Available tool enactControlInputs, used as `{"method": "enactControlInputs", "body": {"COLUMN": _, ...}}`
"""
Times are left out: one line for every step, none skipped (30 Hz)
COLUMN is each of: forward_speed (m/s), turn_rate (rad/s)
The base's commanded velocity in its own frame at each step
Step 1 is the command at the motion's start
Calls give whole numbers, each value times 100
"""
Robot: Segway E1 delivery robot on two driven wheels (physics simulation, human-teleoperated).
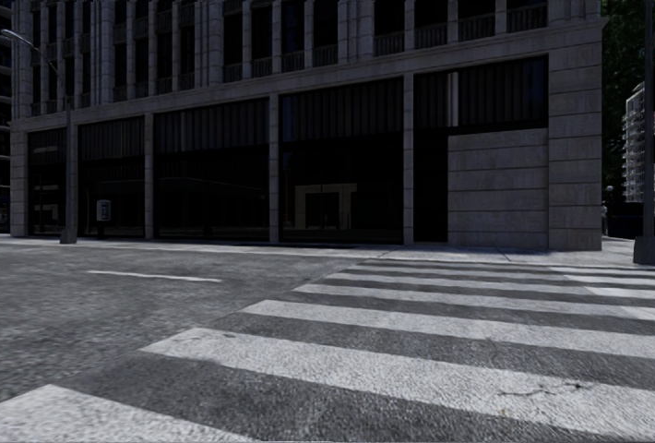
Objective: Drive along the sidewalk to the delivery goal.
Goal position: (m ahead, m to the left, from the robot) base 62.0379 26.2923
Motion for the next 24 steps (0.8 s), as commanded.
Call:
{"method": "enactControlInputs", "body": {"forward_speed": 200, "turn_rate": -39}}
{"method": "enactControlInputs", "body": {"forward_speed": 200, "turn_rate": -42}}
{"method": "enactControlInputs", "body": {"forward_speed": 200, "turn_rate": -43}}
{"method": "enactControlInputs", "body": {"forward_speed": 200, "turn_rate": -43}}
{"method": "enactControlInputs", "body": {"forward_speed": 200, "turn_rate": -43}}
{"method": "enactControlInputs", "body": {"forward_speed": 200, "turn_rate": -43}}
{"method": "enactControlInputs", "body": {"forward_speed": 200, "turn_rate": -43}}
{"method": "enactControlInputs", "body": {"forward_speed": 200, "turn_rate": -43}}
{"method": "enactControlInputs", "body": {"forward_speed": 200, "turn_rate": -43}}
{"method": "enactControlInputs", "body": {"forward_speed": 200, "turn_rate": -43}}
{"method": "enactControlInputs", "body": {"forward_speed": 200, "turn_rate": -43}}
{"method": "enactControlInputs", "body": {"forward_speed": 200, "turn_rate": -43}}
{"method": "enactControlInputs", "body": {"forward_speed": 200, "turn_rate": -43}}
{"method": "enactControlInputs", "body": {"forward_speed": 200, "turn_rate": -43}}
{"method": "enactControlInputs", "body": {"forward_speed": 200, "turn_rate": -43}}
{"method": "enactControlInputs", "body": {"forward_speed": 200, "turn_rate": -43}}
{"method": "enactControlInputs", "body": {"forward_speed": 200, "turn_rate": -43}}
{"method": "enactControlInputs", "body": {"forward_speed": 200, "turn_rate": -43}}
{"method": "enactControlInputs", "body": {"forward_speed": 200, "turn_rate": -43}}
{"method": "enactControlInputs", "body": {"forward_speed": 200, "turn_rate": -43}}
{"method": "enactControlInputs", "body": {"forward_speed": 200, "turn_rate": -43}}
{"method": "enactControlInputs", "body": {"forward_speed": 200, "turn_rate": -43}}
{"method": "enactControlInputs", "body": {"forward_speed": 200, "turn_rate": -43}}
{"method": "enactControlInputs", "body": {"forward_speed": 200, "turn_rate": -43}}
